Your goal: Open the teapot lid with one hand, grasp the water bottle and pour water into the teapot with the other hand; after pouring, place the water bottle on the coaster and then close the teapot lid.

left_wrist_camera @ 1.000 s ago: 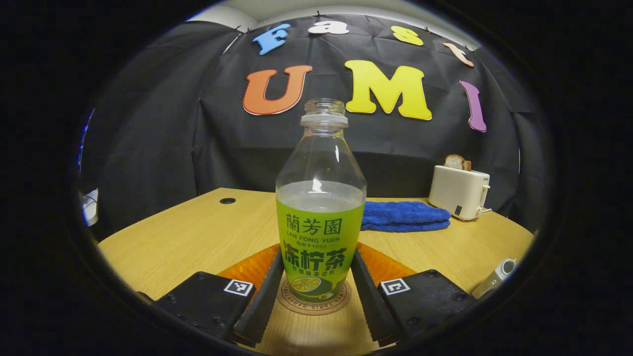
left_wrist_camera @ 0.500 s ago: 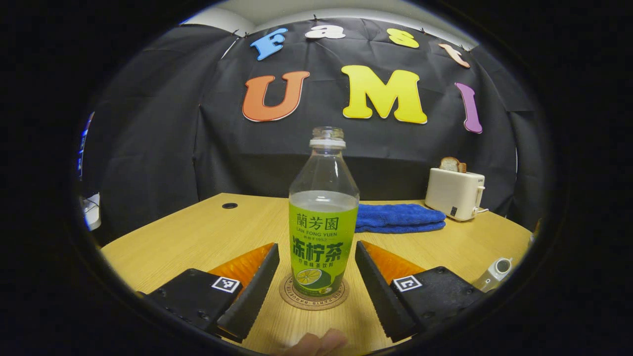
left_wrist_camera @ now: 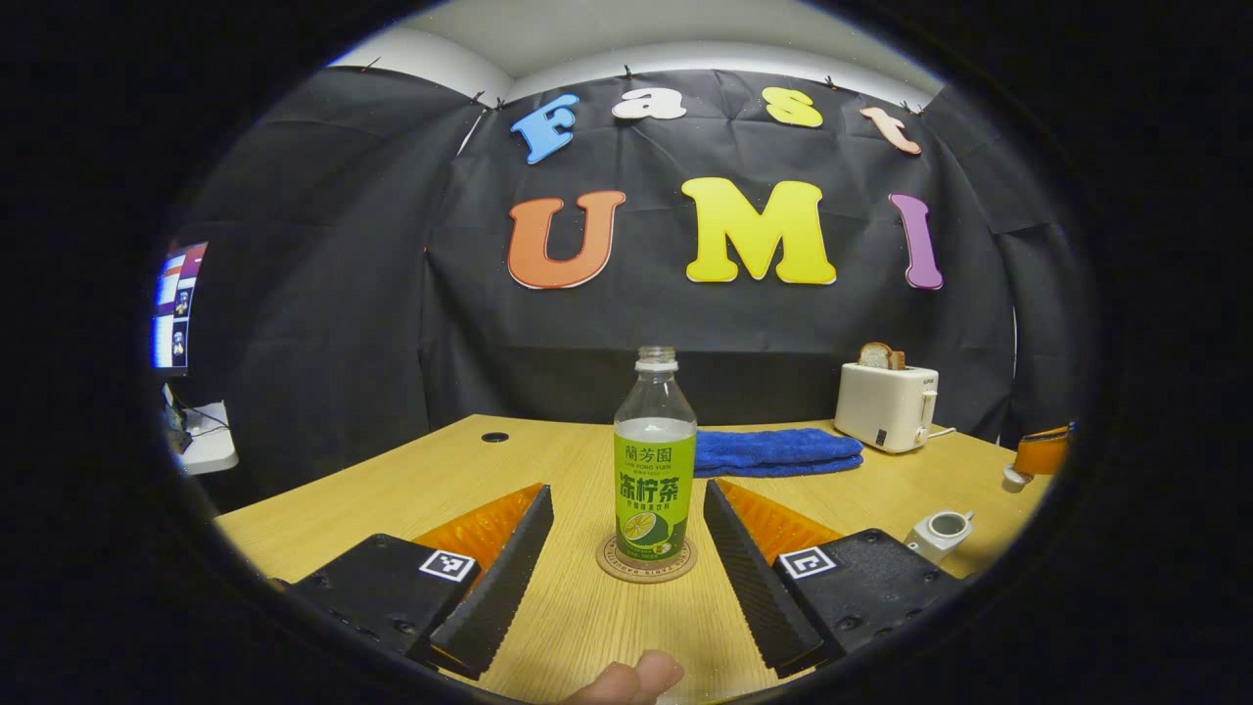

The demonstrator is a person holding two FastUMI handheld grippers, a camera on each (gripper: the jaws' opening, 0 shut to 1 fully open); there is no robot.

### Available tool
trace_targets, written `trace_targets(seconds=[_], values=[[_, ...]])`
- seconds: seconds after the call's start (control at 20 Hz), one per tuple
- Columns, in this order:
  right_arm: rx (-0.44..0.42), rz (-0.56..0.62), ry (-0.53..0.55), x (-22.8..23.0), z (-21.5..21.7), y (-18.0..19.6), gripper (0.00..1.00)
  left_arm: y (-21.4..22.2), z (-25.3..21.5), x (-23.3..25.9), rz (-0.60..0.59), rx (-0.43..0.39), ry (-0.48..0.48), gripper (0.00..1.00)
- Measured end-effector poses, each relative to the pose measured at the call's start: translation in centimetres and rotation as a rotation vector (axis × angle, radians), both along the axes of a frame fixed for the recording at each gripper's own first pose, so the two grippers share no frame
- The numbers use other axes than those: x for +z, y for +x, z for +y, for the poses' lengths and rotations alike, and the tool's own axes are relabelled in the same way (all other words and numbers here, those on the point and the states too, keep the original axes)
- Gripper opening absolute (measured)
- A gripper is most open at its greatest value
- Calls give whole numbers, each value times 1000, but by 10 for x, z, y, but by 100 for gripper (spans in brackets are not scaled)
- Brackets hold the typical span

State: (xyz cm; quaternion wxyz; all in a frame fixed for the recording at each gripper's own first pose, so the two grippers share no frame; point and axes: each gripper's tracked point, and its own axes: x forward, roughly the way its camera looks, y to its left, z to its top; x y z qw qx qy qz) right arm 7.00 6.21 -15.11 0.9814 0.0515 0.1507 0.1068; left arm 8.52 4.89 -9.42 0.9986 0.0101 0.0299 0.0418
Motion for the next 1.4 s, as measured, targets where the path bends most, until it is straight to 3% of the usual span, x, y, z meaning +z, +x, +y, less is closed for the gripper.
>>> trace_targets(seconds=[0.15, 0.4, 0.95, 1.4], values=[[33, -11, 13, 4, 20, 4, 0, -29, 1, 2, 2, 17, 15, 96], [50, -26, -16, -2, 43, 13, 0, -59, -18, -12, 24, -52, 49, 96], [34, 53, -5, -43, 46, 31, 0, -68, -14, -43, 96, -79, 27, 97], [23, 31, -16, -45, 47, 35, 0, -70, -31, -44, 91, -125, 48, 97]])
